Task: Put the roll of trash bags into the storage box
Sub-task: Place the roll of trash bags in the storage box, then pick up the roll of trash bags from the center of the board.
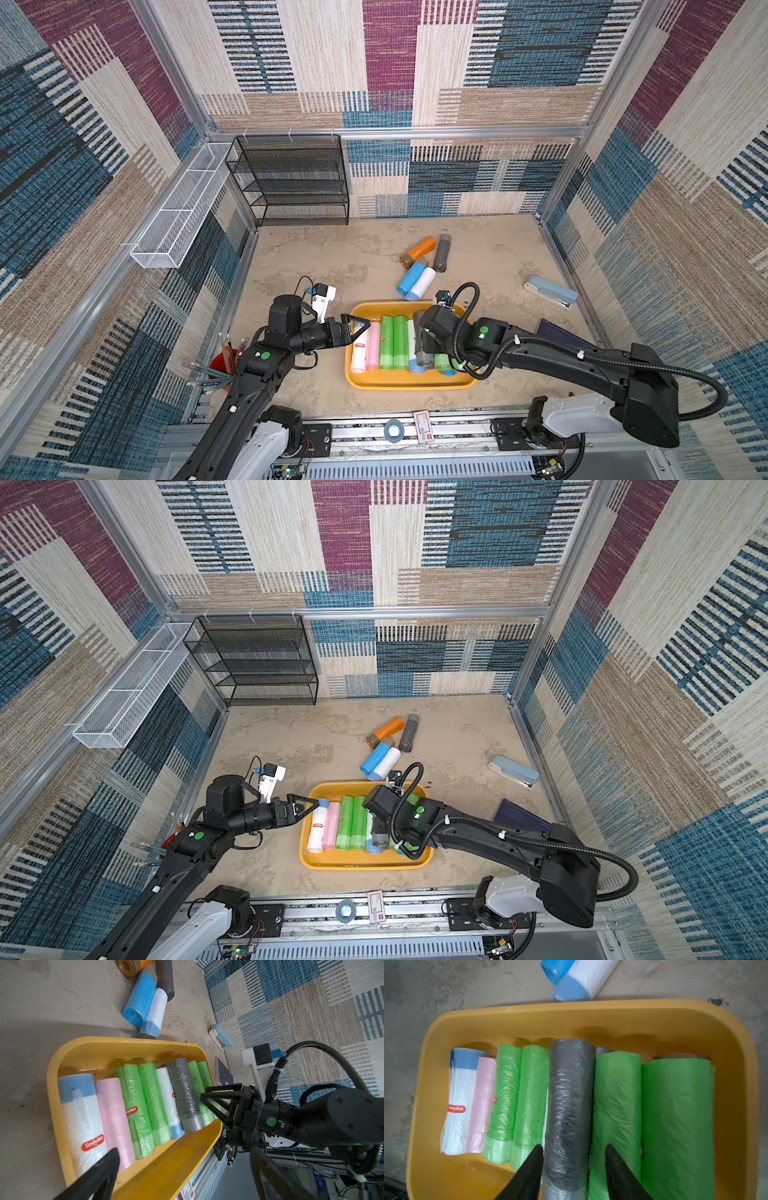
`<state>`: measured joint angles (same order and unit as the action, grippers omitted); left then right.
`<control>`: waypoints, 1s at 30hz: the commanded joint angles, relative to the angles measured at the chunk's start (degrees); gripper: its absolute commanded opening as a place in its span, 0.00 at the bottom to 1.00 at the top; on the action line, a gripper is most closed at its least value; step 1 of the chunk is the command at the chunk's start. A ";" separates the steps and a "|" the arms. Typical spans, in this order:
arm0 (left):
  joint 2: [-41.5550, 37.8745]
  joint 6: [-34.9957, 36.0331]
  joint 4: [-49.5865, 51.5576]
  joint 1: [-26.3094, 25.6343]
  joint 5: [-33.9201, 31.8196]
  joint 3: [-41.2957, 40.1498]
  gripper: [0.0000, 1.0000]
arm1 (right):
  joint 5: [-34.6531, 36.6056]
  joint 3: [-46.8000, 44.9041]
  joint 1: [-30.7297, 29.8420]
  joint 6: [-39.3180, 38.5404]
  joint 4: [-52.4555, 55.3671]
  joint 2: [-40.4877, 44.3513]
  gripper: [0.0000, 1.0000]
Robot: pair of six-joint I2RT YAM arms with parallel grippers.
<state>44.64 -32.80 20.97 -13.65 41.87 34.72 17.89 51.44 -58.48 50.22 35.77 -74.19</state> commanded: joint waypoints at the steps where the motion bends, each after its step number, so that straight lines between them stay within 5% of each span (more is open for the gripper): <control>1: 0.27 1.25 1.13 -0.14 -1.73 0.73 0.98 | 2.34 -1.50 -0.06 -1.29 -2.72 3.46 0.53; 9: 0.93 3.81 8.42 -5.04 -8.29 4.53 0.98 | 4.08 -5.17 -0.03 -4.47 -4.47 10.22 0.66; 17: 6.28 4.78 14.08 -13.56 -22.06 14.22 0.96 | 3.63 -8.73 1.36 -10.15 -10.43 16.97 0.98; 30: 38.44 14.16 22.22 -23.58 -37.82 38.81 0.90 | -20.92 -12.64 15.00 -14.80 -19.84 21.29 0.99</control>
<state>79.29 -23.16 40.36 -36.32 9.82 70.17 5.04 39.22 -45.41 36.36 20.05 -53.25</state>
